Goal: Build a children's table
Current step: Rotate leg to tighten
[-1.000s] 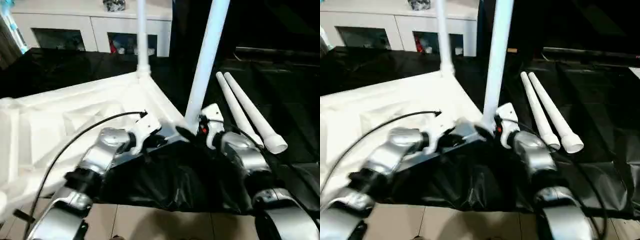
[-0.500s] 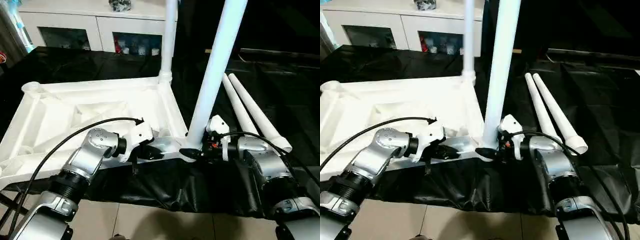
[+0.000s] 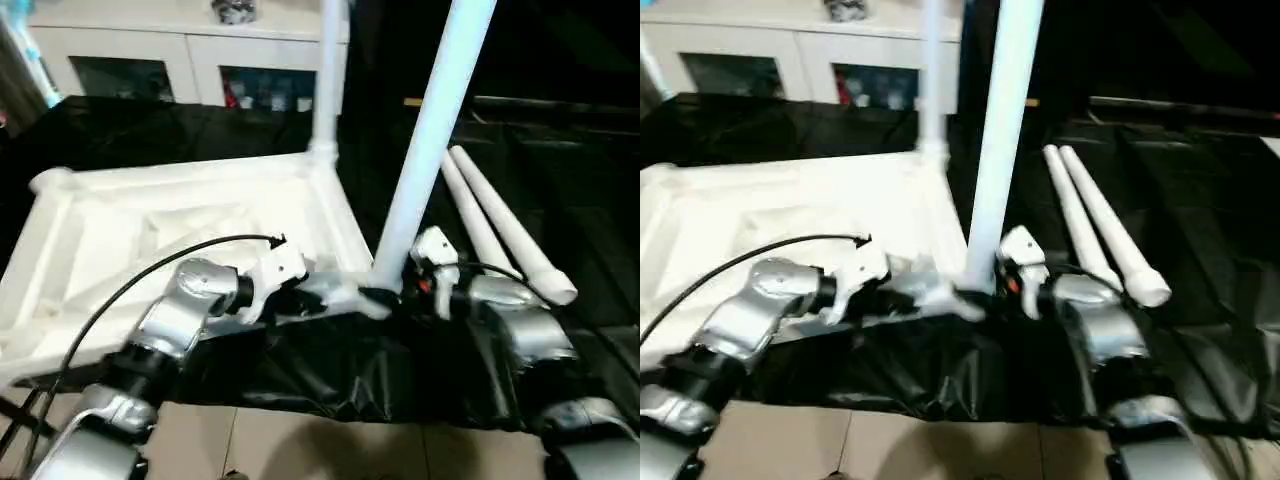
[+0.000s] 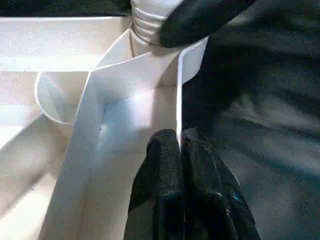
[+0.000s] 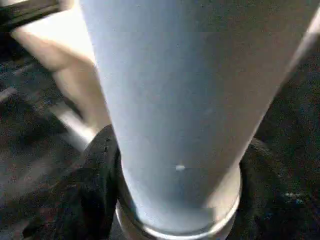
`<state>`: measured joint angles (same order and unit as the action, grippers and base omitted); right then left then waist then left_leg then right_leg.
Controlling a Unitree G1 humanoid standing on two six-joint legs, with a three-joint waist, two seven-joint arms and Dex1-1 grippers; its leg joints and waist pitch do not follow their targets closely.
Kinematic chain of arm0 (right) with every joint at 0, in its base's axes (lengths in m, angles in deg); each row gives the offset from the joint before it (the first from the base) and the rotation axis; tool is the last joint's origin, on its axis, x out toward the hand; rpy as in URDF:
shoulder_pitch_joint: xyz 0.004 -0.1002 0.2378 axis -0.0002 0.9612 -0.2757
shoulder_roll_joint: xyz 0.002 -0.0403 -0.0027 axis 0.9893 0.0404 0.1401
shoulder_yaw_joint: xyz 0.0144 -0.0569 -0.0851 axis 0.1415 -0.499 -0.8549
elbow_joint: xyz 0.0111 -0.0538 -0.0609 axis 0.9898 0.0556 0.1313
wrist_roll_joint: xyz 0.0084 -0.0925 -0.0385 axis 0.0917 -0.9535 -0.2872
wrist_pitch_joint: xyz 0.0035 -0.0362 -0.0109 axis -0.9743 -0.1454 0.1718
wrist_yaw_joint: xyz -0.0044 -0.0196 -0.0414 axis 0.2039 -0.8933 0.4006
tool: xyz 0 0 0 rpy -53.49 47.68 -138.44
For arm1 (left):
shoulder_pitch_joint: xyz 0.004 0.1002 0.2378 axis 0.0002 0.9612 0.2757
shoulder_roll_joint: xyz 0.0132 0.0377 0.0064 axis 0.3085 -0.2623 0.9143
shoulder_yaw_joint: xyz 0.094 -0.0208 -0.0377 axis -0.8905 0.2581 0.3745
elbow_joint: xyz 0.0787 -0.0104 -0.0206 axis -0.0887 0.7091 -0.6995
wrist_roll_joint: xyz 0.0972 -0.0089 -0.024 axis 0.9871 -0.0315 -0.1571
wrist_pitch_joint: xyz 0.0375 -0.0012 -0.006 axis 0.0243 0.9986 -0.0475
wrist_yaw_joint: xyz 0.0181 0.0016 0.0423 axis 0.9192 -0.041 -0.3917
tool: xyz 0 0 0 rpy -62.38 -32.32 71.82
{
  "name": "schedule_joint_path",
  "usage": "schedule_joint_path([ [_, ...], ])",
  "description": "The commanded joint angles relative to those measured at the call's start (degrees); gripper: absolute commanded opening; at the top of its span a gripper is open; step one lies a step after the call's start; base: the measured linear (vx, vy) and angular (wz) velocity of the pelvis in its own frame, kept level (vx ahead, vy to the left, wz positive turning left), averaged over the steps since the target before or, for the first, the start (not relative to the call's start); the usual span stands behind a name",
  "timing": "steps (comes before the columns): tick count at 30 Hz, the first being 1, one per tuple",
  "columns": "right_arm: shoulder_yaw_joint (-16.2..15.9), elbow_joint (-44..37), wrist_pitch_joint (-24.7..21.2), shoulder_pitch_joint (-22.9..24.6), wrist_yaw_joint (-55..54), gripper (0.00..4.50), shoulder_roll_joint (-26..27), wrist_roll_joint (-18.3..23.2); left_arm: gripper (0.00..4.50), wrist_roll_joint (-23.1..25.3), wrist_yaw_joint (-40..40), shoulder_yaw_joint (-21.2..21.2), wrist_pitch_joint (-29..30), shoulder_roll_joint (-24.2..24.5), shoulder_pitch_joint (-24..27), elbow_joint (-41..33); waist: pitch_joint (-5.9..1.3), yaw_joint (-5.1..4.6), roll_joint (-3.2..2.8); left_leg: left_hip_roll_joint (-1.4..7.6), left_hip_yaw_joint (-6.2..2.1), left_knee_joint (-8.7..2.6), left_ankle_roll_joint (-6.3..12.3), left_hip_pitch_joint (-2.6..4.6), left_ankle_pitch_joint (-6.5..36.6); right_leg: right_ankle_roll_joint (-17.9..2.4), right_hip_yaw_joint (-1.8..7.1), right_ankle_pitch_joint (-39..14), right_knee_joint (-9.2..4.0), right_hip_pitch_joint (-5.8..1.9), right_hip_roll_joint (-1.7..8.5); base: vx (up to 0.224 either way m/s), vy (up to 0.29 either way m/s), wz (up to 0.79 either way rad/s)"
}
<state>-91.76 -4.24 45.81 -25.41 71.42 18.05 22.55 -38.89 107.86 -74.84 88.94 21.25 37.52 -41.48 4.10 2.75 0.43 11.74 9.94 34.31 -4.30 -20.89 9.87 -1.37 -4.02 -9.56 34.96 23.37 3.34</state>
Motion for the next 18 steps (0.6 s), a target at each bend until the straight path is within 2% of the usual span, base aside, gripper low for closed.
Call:
schedule_joint_path([
  [1, -1.02, 3.93, -0.32, -2.06, -9.18, 2.70, 4.83, -1.68, 0.00, 0.57, -7.53, 1.05, 0.92, -3.95, -4.18, 1.49, -4.09, -0.21, -0.18, 0.97, -0.49, -4.01, -0.02, 0.81, 16.81, -9.29, 2.43, -25.70, -5.74, -2.53, 4.39, 0.000, 0.000, 0.00],
  [2, -0.87, 4.35, -0.33, -2.31, -10.16, 2.70, 5.26, -1.70, 0.00, 0.70, -8.25, 1.15, 1.06, -4.25, -4.46, 1.90, -4.14, -0.32, -0.47, 1.05, -0.54, -4.04, -0.13, 0.97, 16.93, -9.29, 2.48, -25.35, -5.79, -2.34, 4.35, 0.000, 0.000, 0.00],
  [4, 0.90, 7.84, -0.73, -4.49, -17.95, 2.70, 9.12, -0.98, 0.00, 1.39, -14.46, 2.24, 2.71, -6.93, -6.53, 4.97, -4.24, -0.41, -0.50, 0.99, -0.54, -4.05, -0.26, 0.89, 16.49, -9.67, 2.47, -23.68, -5.64, -2.39, 4.28, 0.000, 0.000, 0.00],
  [6, 1.21, 8.78, -0.55, -5.20, -19.95, 2.70, 10.07, -0.95, 0.00, 1.40, -16.04, 2.62, 3.03, -7.67, -6.94, 5.45, -4.36, -0.31, -0.58, 1.10, -0.51, -4.02, -0.15, 0.87, 16.13, -10.47, 2.56, -21.26, -5.40, -2.46, 4.31, 0.000, 0.000, 0.00],
  [8, 1.11, 9.88, 0.59, -6.04, -21.80, 2.70, 11.07, -1.48, 0.00, 1.53, -17.07, 2.75, 3.20, -8.38, -7.22, 5.82, -4.70, 0.06, -0.57, 1.18, -0.47, -4.01, 0.51, 0.41, 13.71, -11.70, 2.64, -15.74, -4.69, -2.99, 4.36, 0.000, 0.000, 0.00],
  [9, 1.22, 10.06, 0.76, -6.22, -21.63, 2.70, 11.28, -1.30, 0.00, 1.81, -17.31, 2.59, 2.72, -8.43, -7.21, 5.84, -4.76, 0.09, -0.59, 1.20, -0.40, -3.97, 0.72, 0.43, 13.33, -12.00, 2.67, -14.59, -4.62, -2.98, 4.35, 0.000, 0.000, 0.00],
  [10, 1.56, 10.07, 0.66, -6.38, -20.09, 3.26, 11.48, -0.56, 0.00, 1.76, -16.83, 2.43, 2.42, -8.54, -7.05, 5.69, -4.80, 0.14, -0.44, 1.17, -0.28, -3.89, 1.29, 0.36, 12.47, -12.56, 2.71, -12.34, -4.44, -3.10, 4.26, 0.000, 0.000, 0.00],
  [11, 1.93, 10.48, 0.85, -6.71, -18.97, 3.26, 11.62, -0.40, 0.00, 1.80, -16.19, 2.20, 1.66, -8.67, -6.85, 5.67, -4.78, 0.24, -0.33, 1.15, -0.21, -3.90, 1.82, 0.26, 11.81, -12.96, 2.73, -11.17, -4.30, -3.23, 4.28, 0.000, 0.000, 0.00],
  [15, 1.21, 10.79, 1.82, -6.80, -16.65, 3.60, 10.06, -1.50, 0.00, 1.22, -12.12, 1.08, 0.33, -7.51, -5.37, 3.75, -4.59, 0.32, -0.16, 1.20, -0.20, -3.98, 2.19, 0.24, 12.39, -12.69, 2.69, -13.18, -4.48, -3.29, 4.42, 0.000, 0.000, 0.00],
  [16, 0.79, 10.39, 2.28, -6.51, -15.60, 3.77, 9.07, -1.85, 0.00, 1.05, -10.53, 0.57, -0.21, -6.72, -4.70, 2.88, -4.55, 0.34, -0.37, 1.22, -0.32, -4.05, 1.99, 0.26, 12.77, -12.41, 2.62, -14.54, -4.59, -3.30, 4.53, 0.000, 0.000, 0.00],
  [18, 0.18, 9.75, 3.54, -6.00, -14.03, 3.77, 7.34, -2.21, 0.00, 0.40, -7.49, -0.10, -1.41, -5.42, -3.45, 1.30, -4.53, 0.01, -0.30, 1.31, -0.33, -4.04, 1.93, 0.14, 13.36, -12.43, 2.67, -14.96, -4.59, -3.29, 4.55, 0.000, 0.000, 0.00],
])
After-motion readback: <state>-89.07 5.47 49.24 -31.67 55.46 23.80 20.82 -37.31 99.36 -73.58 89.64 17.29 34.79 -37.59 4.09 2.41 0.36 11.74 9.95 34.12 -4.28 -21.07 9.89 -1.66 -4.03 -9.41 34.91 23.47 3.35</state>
